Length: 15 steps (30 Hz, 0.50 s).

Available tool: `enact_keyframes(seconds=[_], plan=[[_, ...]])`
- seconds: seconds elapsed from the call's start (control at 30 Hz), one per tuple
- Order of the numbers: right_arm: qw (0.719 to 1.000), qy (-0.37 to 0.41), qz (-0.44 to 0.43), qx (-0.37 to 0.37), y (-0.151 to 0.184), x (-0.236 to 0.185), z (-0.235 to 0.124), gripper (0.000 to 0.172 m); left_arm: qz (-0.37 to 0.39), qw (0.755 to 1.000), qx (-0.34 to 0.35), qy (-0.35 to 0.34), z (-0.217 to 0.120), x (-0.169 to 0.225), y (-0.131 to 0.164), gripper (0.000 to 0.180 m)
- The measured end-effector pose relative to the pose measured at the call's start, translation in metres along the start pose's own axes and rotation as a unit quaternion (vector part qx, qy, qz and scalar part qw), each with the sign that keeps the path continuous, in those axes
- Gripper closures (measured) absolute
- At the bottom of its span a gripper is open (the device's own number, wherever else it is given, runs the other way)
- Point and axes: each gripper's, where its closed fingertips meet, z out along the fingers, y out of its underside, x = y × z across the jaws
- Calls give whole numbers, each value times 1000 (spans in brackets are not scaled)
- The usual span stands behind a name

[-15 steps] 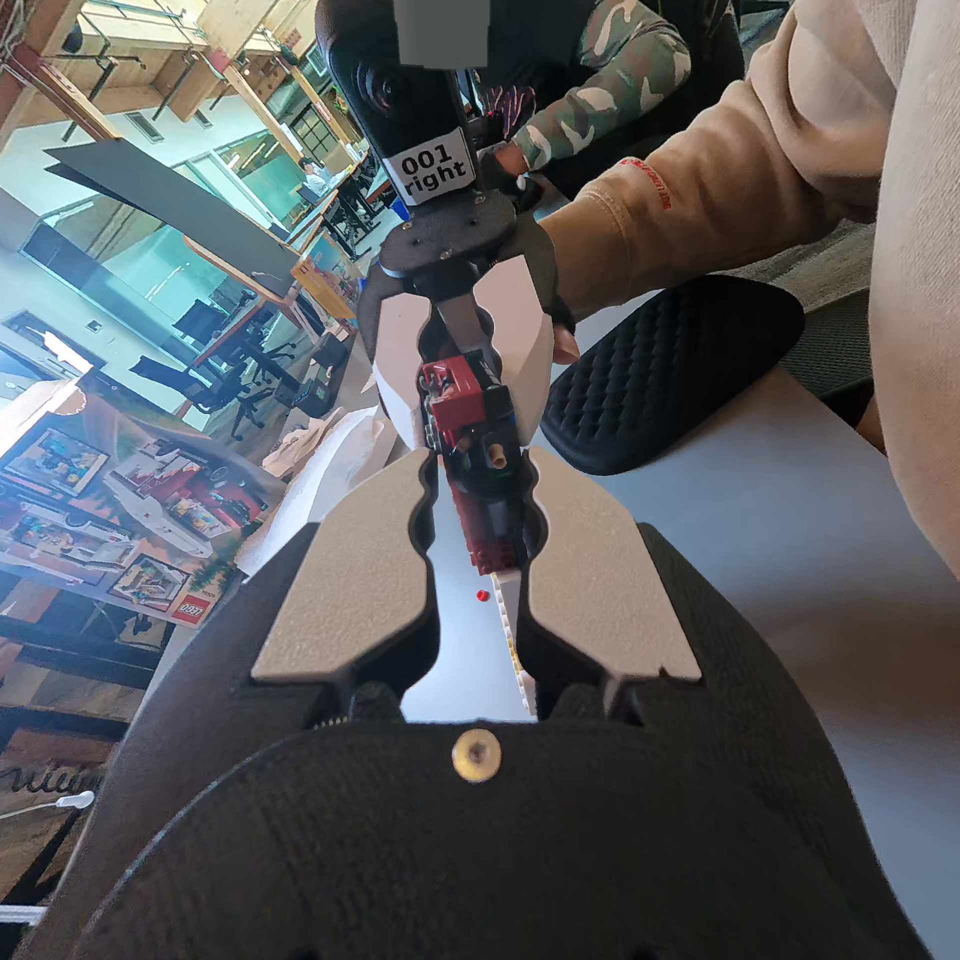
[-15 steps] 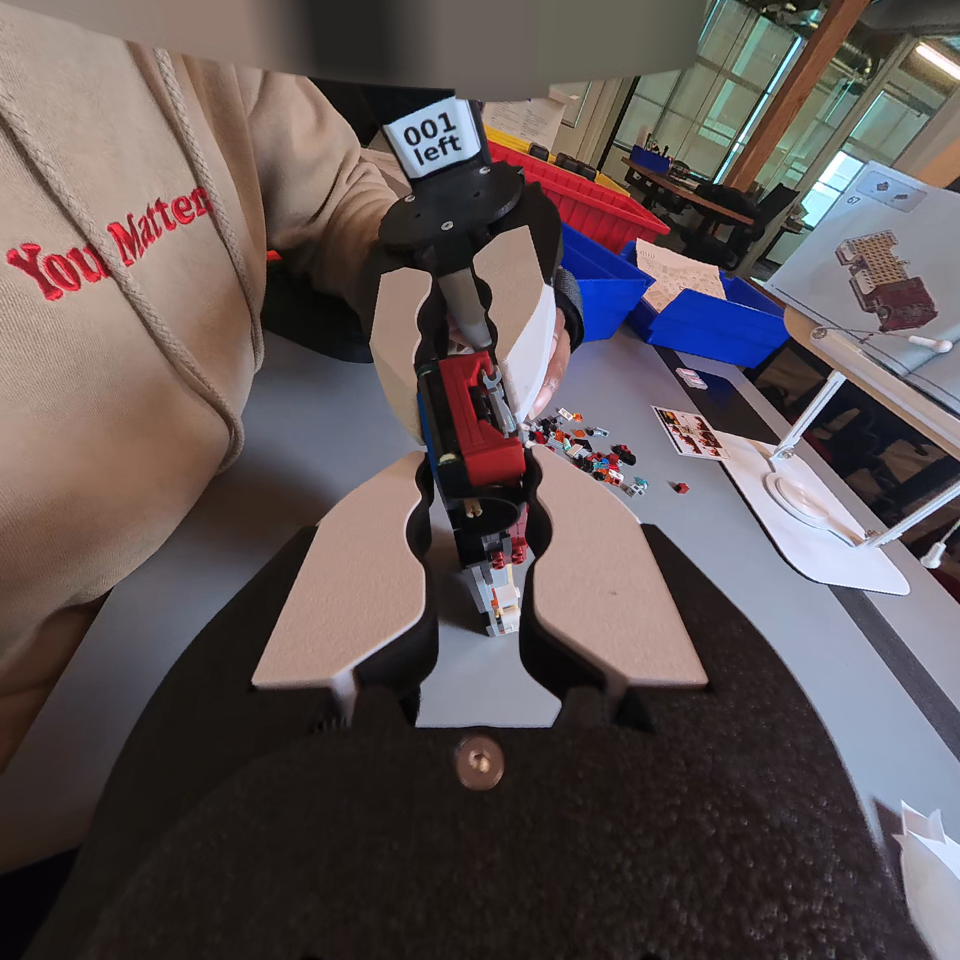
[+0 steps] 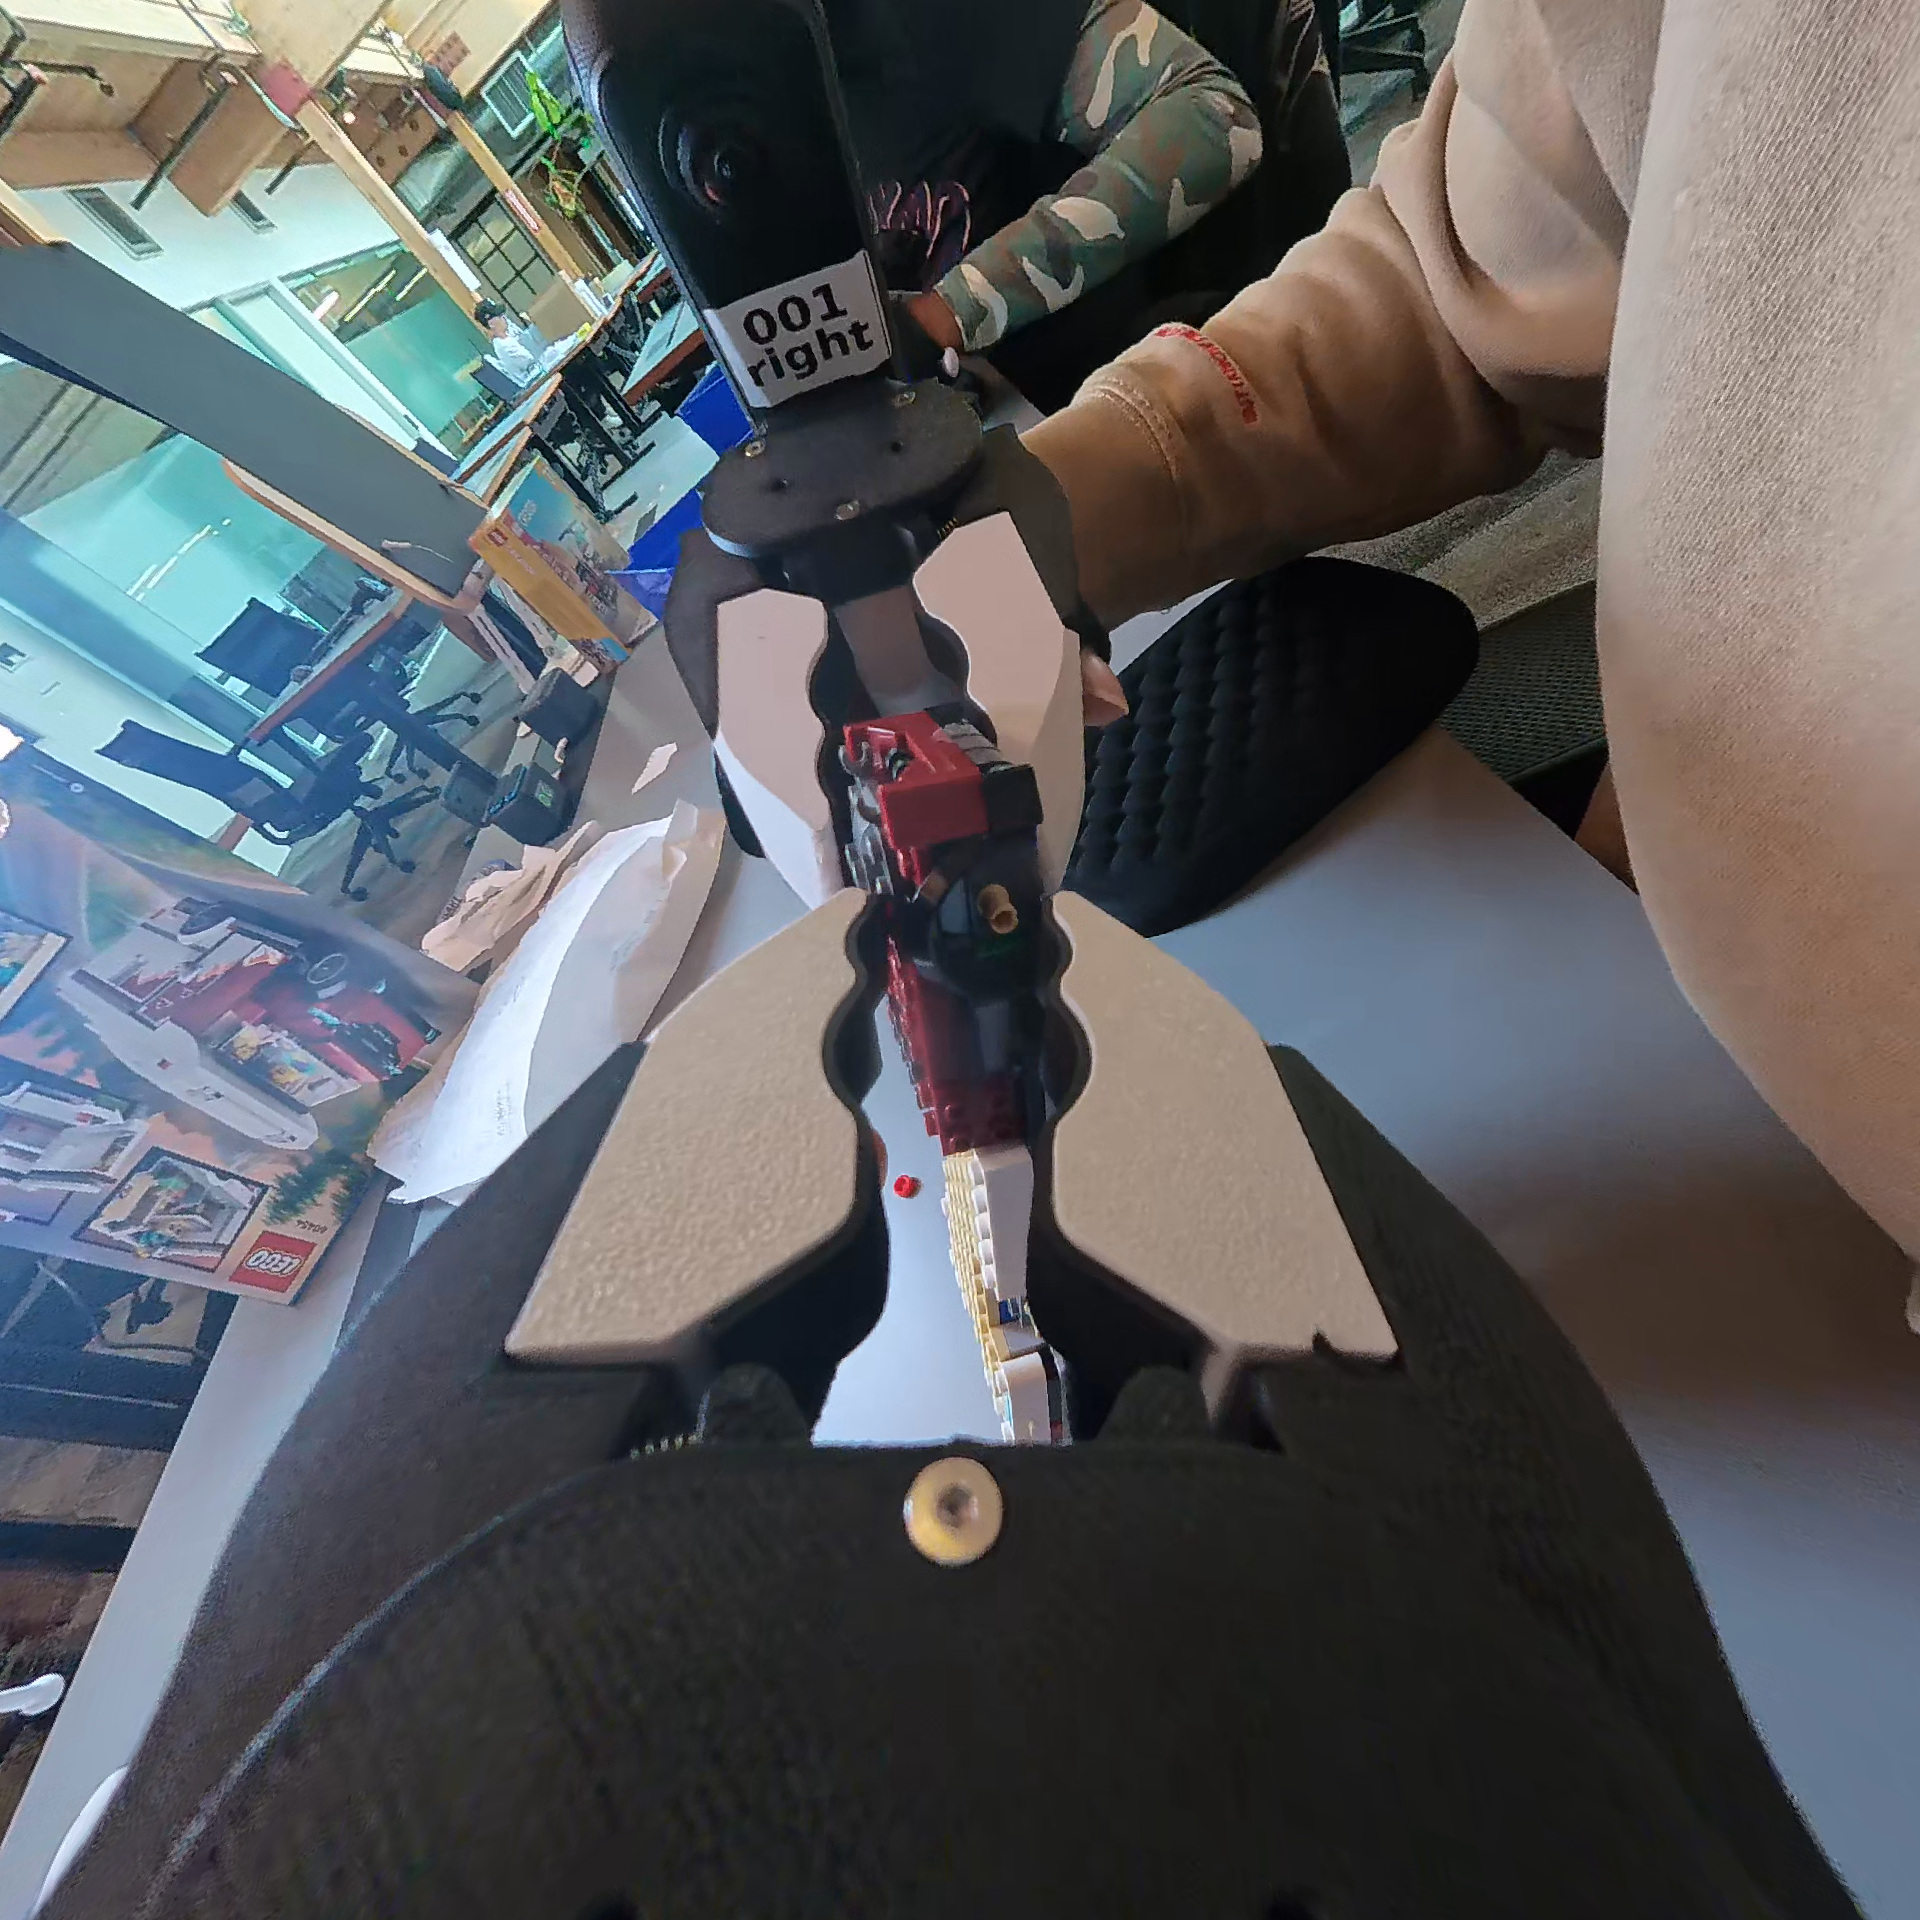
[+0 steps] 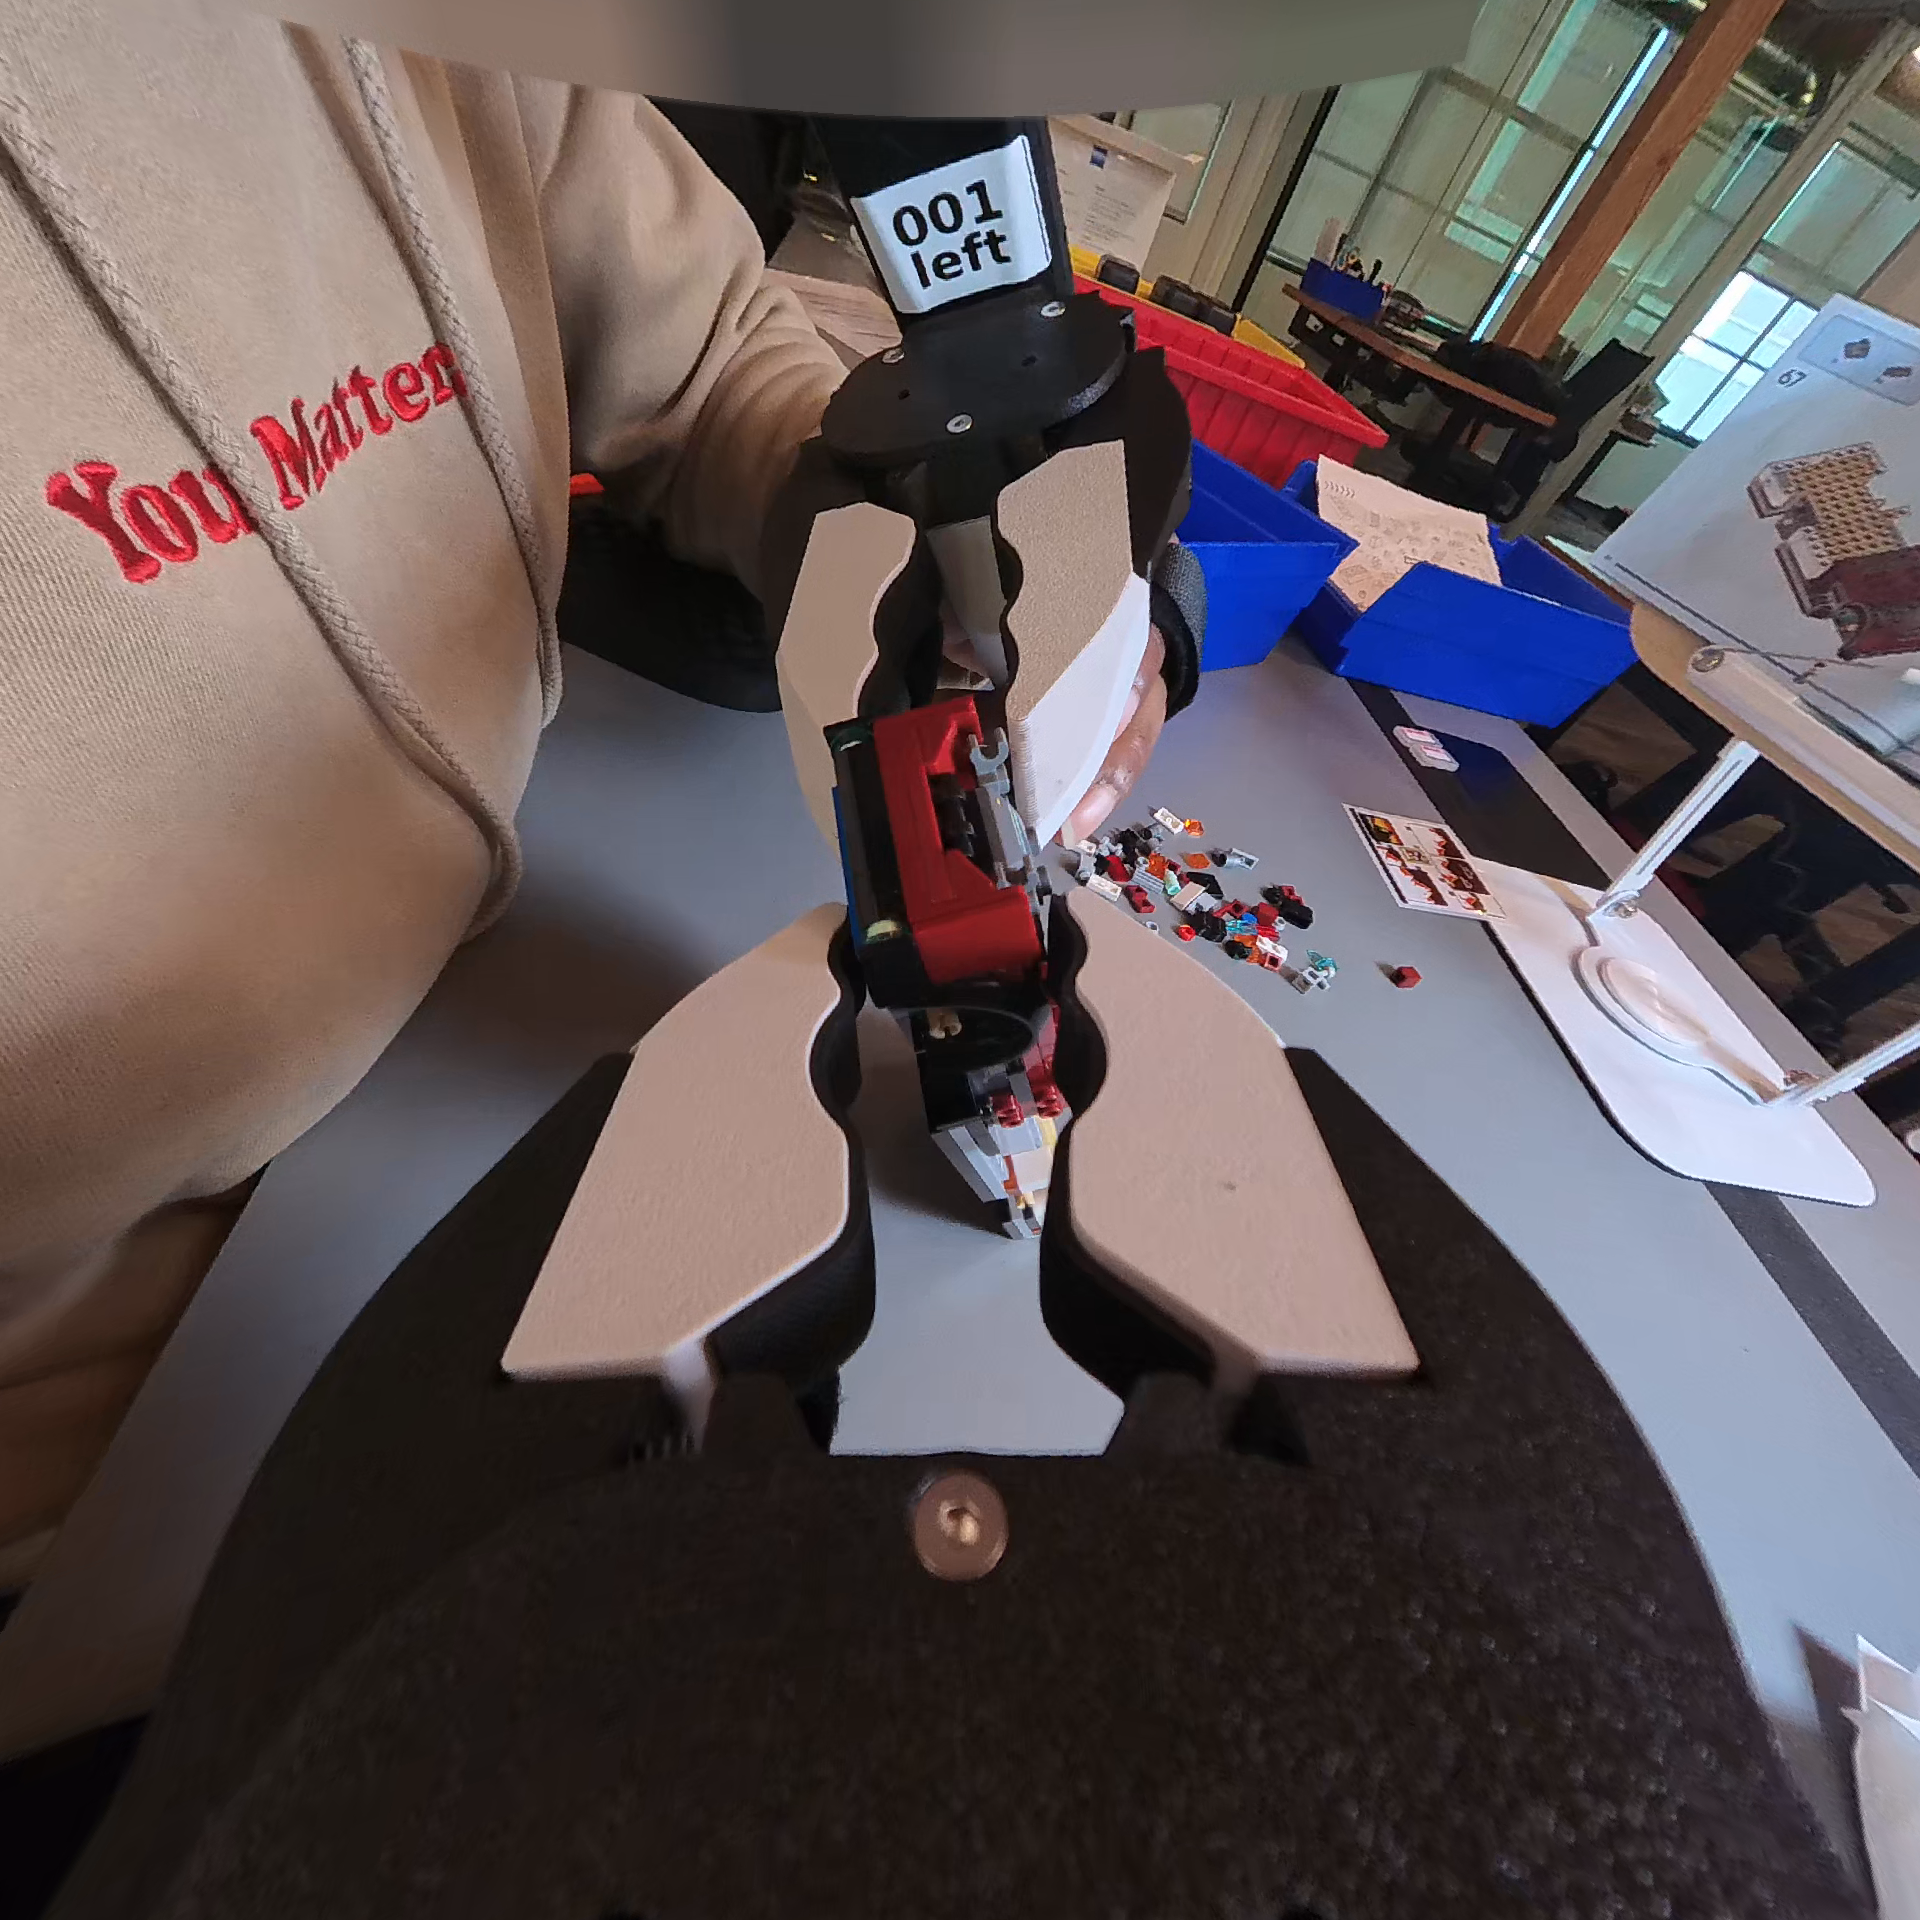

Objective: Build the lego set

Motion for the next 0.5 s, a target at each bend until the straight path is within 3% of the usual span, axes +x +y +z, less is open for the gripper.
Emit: enact_keyframes(seconds=[0.5], plan=[[999,14,-17,-37,-3,3,13,139,48,997,16,-50,-12,-2,0,151]])
